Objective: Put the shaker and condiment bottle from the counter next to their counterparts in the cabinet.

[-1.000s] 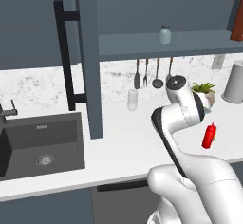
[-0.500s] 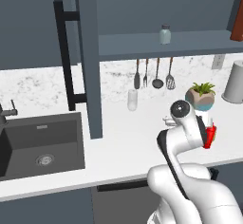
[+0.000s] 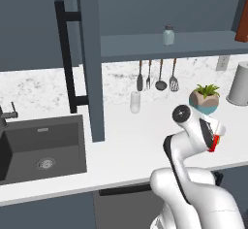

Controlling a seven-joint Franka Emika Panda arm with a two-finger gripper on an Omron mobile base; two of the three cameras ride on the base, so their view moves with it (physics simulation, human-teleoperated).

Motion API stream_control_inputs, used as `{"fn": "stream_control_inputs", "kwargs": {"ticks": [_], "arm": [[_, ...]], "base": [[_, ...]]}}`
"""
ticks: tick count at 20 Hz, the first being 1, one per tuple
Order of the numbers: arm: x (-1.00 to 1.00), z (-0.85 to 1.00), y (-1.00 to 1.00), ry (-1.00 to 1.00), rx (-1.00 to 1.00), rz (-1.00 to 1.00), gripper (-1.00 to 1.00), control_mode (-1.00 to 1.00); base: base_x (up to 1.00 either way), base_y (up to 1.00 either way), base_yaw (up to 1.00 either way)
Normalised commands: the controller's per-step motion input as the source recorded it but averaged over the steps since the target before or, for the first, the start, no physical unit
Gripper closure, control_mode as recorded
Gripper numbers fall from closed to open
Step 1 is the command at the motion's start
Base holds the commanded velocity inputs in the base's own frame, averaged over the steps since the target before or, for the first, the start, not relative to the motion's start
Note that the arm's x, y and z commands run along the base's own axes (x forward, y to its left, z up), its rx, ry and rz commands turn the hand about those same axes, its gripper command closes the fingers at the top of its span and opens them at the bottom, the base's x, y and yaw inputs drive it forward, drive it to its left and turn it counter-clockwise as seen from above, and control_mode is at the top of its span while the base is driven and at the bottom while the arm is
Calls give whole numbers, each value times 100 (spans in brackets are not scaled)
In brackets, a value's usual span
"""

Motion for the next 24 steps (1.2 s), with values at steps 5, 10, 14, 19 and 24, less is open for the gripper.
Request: {"fn": "stream_control_inputs", "kwargs": {"ticks": [5, 10, 14, 19, 24], "arm": [[21, -55, 33, -1, -26, -33, -100, -100], [12, -55, -5, -7, -12, -25, -100, -100], [0, -34, 0, 0, -3, -11, -100, -100], [3, -35, -13, -2, -1, -9, -100, -100], [24, -26, -38, -5, 1, -2, -100, -100]], "base": [[0, 0, 0], [0, 0, 0], [0, 0, 0], [0, 0, 0], [0, 0, 0]]}}
